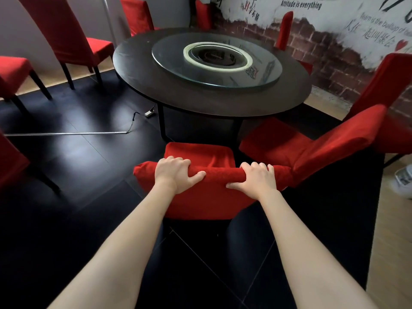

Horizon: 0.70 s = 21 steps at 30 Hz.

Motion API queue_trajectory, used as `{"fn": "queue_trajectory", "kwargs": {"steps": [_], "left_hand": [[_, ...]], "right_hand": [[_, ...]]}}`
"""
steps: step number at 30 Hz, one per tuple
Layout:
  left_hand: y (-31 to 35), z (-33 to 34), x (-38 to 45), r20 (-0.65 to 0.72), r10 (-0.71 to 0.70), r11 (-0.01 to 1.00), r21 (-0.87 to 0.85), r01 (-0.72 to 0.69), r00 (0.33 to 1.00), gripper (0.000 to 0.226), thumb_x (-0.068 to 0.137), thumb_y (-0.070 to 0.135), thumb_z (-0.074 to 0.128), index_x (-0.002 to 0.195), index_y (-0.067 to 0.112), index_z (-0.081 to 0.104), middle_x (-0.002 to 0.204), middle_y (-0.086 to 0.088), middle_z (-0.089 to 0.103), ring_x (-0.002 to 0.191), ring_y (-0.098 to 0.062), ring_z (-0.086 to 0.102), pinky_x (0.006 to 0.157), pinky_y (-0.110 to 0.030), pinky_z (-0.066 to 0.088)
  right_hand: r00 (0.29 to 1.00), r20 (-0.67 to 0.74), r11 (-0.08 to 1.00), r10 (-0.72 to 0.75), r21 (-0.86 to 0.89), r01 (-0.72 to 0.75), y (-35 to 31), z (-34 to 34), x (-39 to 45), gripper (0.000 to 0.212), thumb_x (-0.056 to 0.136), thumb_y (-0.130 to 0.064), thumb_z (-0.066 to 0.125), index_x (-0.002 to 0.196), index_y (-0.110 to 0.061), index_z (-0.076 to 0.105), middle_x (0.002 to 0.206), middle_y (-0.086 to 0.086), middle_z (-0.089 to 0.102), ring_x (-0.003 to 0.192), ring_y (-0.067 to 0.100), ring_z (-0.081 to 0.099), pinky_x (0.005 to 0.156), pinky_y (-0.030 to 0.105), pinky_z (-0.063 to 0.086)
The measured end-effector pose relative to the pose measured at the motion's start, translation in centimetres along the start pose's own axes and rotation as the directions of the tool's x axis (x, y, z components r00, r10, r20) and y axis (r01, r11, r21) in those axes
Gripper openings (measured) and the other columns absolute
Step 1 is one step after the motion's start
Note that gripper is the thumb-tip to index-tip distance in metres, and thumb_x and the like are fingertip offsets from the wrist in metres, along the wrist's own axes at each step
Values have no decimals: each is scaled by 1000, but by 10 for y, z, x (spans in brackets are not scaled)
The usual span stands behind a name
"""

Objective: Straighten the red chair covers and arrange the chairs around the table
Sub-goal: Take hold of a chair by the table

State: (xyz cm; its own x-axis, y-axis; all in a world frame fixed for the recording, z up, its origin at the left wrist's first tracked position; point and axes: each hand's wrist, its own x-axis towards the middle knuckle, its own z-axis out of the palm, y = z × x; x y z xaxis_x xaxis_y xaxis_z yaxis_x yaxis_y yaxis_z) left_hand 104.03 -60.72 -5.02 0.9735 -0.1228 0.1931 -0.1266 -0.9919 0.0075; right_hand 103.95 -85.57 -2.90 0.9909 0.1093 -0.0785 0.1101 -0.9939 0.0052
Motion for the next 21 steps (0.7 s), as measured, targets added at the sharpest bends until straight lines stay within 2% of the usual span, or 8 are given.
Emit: {"fn": "queue_trajectory", "kwargs": {"steps": [8,21], "left_hand": [[-3,9,36,-15,23,1000,-3,-23,1000,83,71,81,8,86,24,65,84,3,66,80,-21,58,64,-32,33],[-2,11,61,12,18,1000,-7,-18,1000,84,71,82,6,87,24,65,84,3,65,81,-21,56,65,-32,32]], "right_hand": [[999,27,999,32,23,-32,4,-2,33,84,65,-89,45,126,-30,51,119,0,57,121,24,46,113,53,15],[999,28,999,30,31,-31,12,-3,59,83,65,-88,45,125,-31,50,119,-1,57,119,24,46,112,52,17]]}}
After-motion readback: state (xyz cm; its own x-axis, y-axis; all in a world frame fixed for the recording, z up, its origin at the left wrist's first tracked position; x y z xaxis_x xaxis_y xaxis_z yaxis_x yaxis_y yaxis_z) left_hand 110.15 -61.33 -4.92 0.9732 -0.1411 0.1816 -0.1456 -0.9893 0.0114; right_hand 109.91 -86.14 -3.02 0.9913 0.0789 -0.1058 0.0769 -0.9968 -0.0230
